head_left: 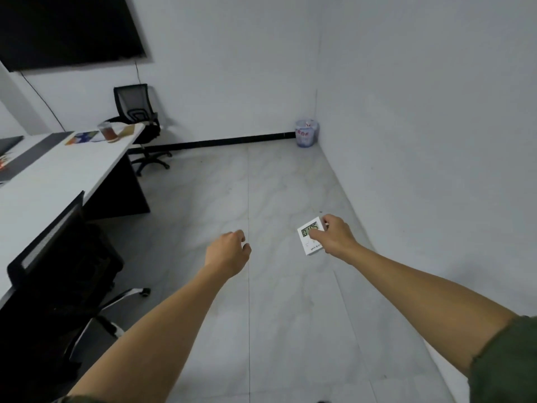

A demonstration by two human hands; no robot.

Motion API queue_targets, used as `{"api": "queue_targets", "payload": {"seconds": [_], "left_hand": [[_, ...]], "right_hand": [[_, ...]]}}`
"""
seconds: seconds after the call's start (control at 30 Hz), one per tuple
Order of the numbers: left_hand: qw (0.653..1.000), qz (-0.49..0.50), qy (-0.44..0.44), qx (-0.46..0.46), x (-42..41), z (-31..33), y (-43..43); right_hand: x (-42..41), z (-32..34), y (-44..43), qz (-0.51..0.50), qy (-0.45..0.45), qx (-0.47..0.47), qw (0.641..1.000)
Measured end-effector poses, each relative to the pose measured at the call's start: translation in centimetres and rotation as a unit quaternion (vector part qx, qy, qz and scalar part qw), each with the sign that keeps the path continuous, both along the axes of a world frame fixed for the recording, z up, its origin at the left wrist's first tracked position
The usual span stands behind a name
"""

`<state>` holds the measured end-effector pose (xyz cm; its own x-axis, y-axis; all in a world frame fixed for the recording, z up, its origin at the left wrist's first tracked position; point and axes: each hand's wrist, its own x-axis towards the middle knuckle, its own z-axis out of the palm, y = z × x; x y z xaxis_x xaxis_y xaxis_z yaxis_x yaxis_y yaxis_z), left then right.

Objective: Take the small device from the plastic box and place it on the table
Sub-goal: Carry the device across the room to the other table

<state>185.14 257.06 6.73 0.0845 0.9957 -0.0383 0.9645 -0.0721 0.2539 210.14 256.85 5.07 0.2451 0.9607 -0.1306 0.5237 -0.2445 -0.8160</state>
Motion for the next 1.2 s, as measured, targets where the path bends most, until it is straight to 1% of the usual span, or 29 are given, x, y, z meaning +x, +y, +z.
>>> {"api": "queue_targets", "payload": {"seconds": [0.13,0.2,0.37,0.47,0.57,0.8,1.0,1.13,1.2], "left_hand": [[1.0,0.028,-0.009,0.005,1.6,0.9,9.2],[0.999,0.036,-0.007,0.002,1.7,0.8,12.8],[0.999,0.052,-0.007,-0.005,1.4,-0.3,23.3],[0.998,0.06,-0.018,-0.003,0.4,-1.6,31.0],[0.998,0.059,-0.01,-0.004,-0.8,-1.6,38.3],[0.998,0.064,-0.008,0.0,-3.9,0.9,55.8],[0.998,0.068,-0.016,-0.007,-5.2,-0.1,66.8],[0.994,0.107,-0.02,-0.02,-6.9,-1.9,76.0],[0.992,0.126,-0.015,-0.027,-7.8,-2.3,79.3]], "right_hand": [[1.8,1.7,10.8,0.017,-0.002,0.008,1.0],[1.9,1.9,14.8,0.031,-0.007,0.007,0.999],[1.3,0.8,26.4,0.057,-0.013,0.005,0.998],[0.4,-0.4,34.2,0.061,-0.017,0.004,0.998],[-0.7,-0.6,41.5,0.057,-0.02,0.01,0.998],[-3.7,2.0,58.0,0.039,-0.011,0.021,0.999],[-5.2,1.3,70.0,0.05,-0.017,0.006,0.999],[-7.0,-0.5,80.9,0.092,-0.018,-0.005,0.996],[-8.0,-1.0,85.1,0.112,-0.022,0.0,0.993]]}}
